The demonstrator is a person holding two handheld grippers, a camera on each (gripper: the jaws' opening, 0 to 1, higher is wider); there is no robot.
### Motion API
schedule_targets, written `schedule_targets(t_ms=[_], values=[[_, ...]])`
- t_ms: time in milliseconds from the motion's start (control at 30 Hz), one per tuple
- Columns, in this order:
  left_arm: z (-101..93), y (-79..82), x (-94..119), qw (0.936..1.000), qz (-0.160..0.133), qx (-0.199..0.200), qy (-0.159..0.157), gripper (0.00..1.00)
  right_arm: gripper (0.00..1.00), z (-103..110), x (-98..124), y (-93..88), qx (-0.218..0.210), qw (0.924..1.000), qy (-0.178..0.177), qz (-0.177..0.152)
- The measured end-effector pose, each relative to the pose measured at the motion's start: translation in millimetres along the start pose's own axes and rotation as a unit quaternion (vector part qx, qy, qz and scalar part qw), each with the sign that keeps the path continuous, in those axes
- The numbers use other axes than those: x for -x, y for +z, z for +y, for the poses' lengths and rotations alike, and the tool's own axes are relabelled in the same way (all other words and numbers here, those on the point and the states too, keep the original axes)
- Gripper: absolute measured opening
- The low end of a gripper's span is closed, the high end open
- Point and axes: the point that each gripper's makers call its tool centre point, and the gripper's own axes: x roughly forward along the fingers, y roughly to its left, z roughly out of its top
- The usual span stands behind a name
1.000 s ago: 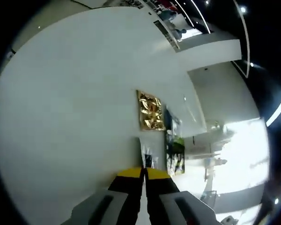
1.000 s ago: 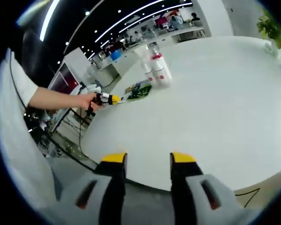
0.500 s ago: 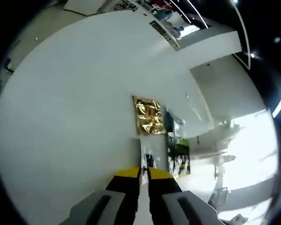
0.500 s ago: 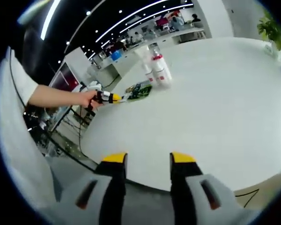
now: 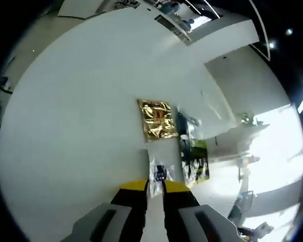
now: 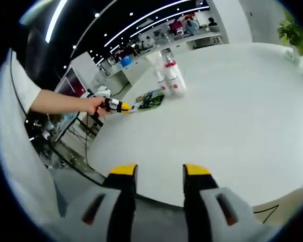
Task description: Arrange the skincare products in the storage area until every visible bottle or jar stands upright without overlapping.
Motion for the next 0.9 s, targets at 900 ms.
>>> schedule_targets(t_ms=[900], values=[[-17.3, 65.8, -23, 0.9297, -0.031, -0.336, 0.147, 0.39, 0.36, -3, 0, -1.1, 0.003, 1.0000, -0.007, 0.000]])
